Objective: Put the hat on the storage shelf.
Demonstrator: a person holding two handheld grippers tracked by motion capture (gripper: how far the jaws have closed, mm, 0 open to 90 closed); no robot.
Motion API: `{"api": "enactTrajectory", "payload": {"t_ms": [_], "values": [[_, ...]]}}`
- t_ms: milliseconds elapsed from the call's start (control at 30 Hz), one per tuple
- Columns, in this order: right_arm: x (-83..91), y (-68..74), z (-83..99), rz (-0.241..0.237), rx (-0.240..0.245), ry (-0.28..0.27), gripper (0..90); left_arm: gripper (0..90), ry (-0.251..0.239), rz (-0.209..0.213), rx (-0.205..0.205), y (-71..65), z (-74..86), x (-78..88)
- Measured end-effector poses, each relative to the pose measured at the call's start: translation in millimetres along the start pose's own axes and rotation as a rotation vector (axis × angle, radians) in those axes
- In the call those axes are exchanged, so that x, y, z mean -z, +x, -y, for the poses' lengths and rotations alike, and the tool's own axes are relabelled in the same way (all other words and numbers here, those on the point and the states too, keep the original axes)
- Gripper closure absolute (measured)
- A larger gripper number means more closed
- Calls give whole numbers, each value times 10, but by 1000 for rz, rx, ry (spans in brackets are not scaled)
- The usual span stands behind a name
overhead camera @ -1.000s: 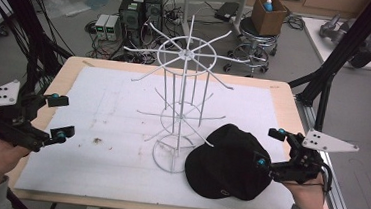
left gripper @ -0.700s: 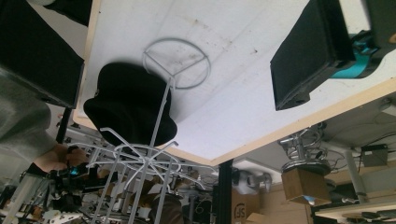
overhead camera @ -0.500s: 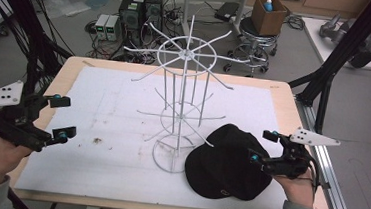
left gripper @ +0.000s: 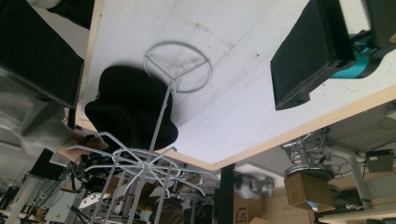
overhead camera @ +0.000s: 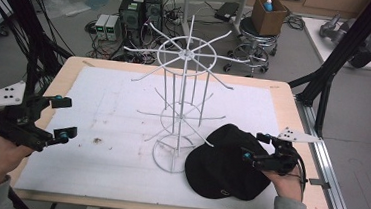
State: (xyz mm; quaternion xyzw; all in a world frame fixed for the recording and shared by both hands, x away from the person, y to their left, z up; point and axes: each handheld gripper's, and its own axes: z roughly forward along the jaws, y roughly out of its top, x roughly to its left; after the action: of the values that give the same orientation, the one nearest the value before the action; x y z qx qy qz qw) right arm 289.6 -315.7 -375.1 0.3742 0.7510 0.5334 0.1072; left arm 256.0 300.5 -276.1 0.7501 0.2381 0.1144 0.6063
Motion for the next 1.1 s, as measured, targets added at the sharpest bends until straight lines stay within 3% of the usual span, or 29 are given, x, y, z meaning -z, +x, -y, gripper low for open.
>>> {"api": "enactTrajectory", "payload": {"t_ms": [167,400,467,533,667,700,733,867,900,1100], "values": [[-30,-57,45,-4,-32,4,32,30,7,1,-1,-2,5,-20],[-99,-53,51,-11,-12,30,47,31,9,2,1,-3,8,-23],[-109,-61,68,16,-7,35,98,30,10,4,1,-4,9,-27],[-78,-71,107,9,-7,3,226,30,11,5,-1,-3,10,-29],[-39,-106,146,8,-19,-21,311,30,16,5,1,-1,15,-41],[-17,-108,162,-1,-15,-29,414,31,18,5,0,2,16,-45],[-10,-102,168,-3,-9,-33,459,30,23,5,4,2,21,-54],[-13,-100,174,-2,-2,-20,553,30,29,6,4,6,26,-66],[-16,-97,181,21,5,-10,629,31,30,6,5,5,28,-68],[-10,-85,182,13,22,-11,709,30,28,5,6,10,27,-58]]}}
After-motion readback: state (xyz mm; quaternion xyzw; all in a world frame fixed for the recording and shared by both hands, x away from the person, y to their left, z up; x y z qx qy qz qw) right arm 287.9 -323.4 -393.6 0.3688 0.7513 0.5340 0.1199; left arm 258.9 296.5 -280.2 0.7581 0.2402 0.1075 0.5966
